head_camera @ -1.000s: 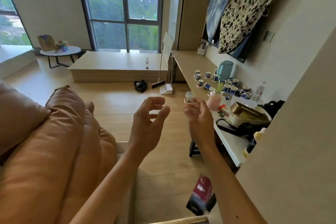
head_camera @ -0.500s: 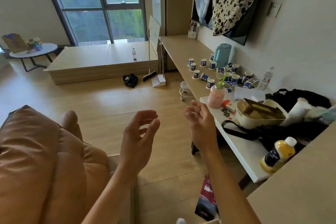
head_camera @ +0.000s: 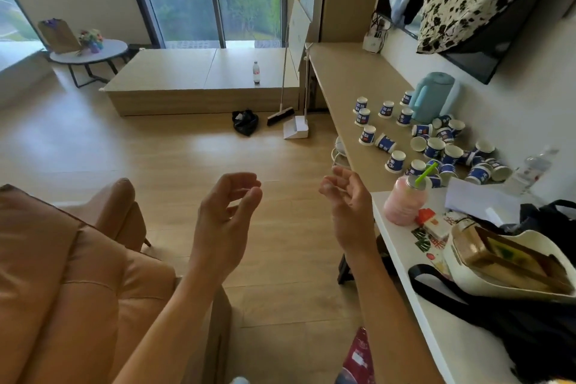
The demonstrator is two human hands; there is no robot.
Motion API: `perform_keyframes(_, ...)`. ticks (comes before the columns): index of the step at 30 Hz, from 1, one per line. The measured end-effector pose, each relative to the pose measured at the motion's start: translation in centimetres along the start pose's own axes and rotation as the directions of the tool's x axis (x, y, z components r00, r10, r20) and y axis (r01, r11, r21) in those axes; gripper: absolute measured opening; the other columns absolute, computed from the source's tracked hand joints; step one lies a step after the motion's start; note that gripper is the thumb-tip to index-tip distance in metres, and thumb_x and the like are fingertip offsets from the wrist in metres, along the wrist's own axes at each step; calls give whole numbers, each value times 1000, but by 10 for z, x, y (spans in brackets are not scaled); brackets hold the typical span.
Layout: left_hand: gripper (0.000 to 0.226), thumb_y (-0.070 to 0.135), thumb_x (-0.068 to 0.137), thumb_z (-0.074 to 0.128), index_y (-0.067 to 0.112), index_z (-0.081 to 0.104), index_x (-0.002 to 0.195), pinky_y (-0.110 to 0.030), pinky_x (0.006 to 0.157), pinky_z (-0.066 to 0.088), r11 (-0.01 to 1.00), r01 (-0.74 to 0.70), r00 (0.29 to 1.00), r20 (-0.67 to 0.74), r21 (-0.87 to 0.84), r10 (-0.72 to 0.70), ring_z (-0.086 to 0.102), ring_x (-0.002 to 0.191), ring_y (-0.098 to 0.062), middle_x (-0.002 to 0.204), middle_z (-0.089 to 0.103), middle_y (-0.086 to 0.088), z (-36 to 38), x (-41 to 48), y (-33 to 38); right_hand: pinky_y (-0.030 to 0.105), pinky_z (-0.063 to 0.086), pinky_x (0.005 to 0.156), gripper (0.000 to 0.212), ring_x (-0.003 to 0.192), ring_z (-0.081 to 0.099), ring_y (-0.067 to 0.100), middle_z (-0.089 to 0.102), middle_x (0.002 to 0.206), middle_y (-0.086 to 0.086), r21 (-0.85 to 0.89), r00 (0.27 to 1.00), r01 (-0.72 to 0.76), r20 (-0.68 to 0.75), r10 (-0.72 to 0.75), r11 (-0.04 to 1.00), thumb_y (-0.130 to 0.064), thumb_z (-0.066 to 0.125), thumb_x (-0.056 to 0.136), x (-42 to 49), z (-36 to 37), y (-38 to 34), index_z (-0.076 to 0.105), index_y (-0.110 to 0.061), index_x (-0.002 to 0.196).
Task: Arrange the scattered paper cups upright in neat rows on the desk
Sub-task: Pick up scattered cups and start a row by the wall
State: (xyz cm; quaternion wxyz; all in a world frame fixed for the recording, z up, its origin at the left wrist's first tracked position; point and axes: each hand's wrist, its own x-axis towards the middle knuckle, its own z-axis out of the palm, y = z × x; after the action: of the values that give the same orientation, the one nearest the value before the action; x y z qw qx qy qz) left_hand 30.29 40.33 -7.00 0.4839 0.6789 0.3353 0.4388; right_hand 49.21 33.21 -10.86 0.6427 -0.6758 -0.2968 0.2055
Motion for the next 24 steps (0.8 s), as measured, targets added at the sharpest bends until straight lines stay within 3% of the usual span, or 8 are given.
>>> perform_keyframes(5,21,38,90,60,30,66,109,-45,88,58,999,45,998,34,-11,-44,70,105,-17,109,74,6,16,65,-33,1,46,70,28,97,68,-3,71,111,-10,6,999,-43,11,43,999,-30,67,96,66,30,18,59,-33,122)
perform_keyframes(8,24,36,90,59,24,67,110,-43,87,58,999,42,998,55,-18,-41,70,103,-15,107,74,6,20,117,-53,1,46,69,31,95,66,-9,70,111,-10,4,999,-51,4,51,999,-29,67,95,111,54,29,60,-29,126)
perform_keyframes(13,22,31,95,62,20,68,112,-42,87,58,999,27,996,89,-21,-25,70,102,-13,108,74,5,17,222,-83,16,48,80,32,104,68,7,71,115,-5,13,996,-60,-61,61,998,-26,67,96,195,96,37,61,-24,128)
perform_keyframes(18,26,34,90,59,20,68,111,-43,88,58,999,48,985,167,-24,-43,70,103,-15,107,74,5,23,315,-102,11,53,66,29,103,70,10,72,113,-8,30,990,-77,-115,80,997,-25,64,98,270,135,42,59,-27,127)
perform_keyframes(21,24,34,90,60,23,69,110,-44,89,58,997,76,979,194,-30,-68,70,103,-14,107,74,6,33,361,-115,8,52,66,26,102,70,7,71,116,-9,39,987,-95,-127,100,995,-27,65,98,311,154,47,60,-33,122)
perform_keyframes(24,23,34,90,60,24,69,108,-42,89,58,995,92,973,216,-25,-84,71,103,-14,106,75,7,48,405,-133,14,53,72,26,100,72,9,72,115,-5,37,984,-110,-139,114,993,-25,66,98,360,167,57,61,-26,123)
